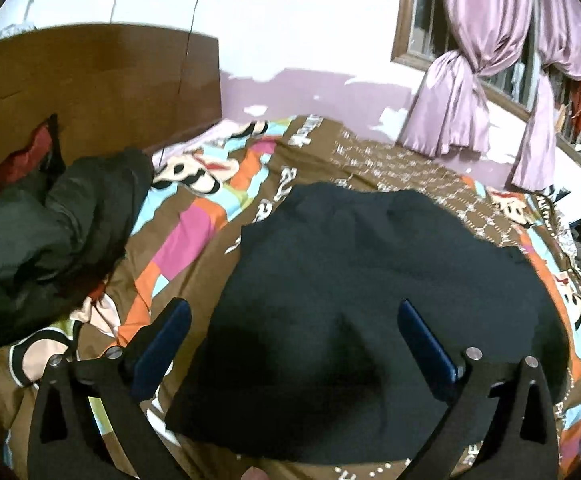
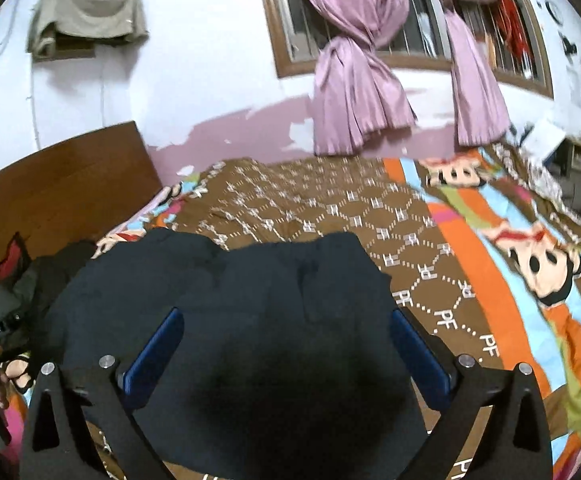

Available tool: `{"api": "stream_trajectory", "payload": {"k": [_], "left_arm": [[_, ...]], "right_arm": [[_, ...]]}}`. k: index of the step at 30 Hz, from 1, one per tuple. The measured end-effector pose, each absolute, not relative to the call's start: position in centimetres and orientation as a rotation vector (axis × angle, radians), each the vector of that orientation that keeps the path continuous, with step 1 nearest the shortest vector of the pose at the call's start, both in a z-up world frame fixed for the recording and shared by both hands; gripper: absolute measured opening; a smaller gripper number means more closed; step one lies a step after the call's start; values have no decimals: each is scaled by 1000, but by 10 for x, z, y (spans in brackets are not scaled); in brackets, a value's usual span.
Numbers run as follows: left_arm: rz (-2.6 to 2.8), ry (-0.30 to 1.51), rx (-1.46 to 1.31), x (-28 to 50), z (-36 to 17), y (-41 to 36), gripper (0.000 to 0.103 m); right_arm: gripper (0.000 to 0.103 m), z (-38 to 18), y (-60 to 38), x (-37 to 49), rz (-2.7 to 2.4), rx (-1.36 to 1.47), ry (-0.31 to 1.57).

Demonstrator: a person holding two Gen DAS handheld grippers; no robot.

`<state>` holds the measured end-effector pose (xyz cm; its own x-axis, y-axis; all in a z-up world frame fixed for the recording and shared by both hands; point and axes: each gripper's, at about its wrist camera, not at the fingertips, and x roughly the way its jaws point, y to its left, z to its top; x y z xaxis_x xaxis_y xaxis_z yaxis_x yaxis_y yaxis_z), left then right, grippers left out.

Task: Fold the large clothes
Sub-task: 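Open both tools and pull them back from the folded jacket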

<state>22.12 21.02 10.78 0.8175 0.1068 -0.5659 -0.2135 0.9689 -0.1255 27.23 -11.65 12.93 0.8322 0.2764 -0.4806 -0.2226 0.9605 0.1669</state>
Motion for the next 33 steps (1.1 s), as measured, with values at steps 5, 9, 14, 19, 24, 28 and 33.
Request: {"api": "stream_trajectory", "payload": {"k": [5, 9, 14, 19, 24, 28, 33], "left_arm": [[132, 543, -188, 190, 131, 191, 101], [106, 490, -154, 164, 148, 177, 101], [81, 444, -110, 133, 165, 160, 101], [64, 442, -73, 107, 169, 149, 101], [70, 405, -41, 75, 172, 142, 101], [75, 387, -11, 52, 169, 135, 101], [51, 369, 6, 23, 160, 124, 101]], "right_arm": [[103, 143, -108, 237, 326, 83, 447], [103, 152, -98, 210, 361, 52, 404], [103, 165, -93, 179, 404, 57, 380], [103, 174, -94, 148, 417, 64, 356], [103, 178, -100, 114, 422, 67, 328], [103, 179, -98, 88, 432, 42, 306], [103, 171, -95, 56, 434, 46, 285]]}}
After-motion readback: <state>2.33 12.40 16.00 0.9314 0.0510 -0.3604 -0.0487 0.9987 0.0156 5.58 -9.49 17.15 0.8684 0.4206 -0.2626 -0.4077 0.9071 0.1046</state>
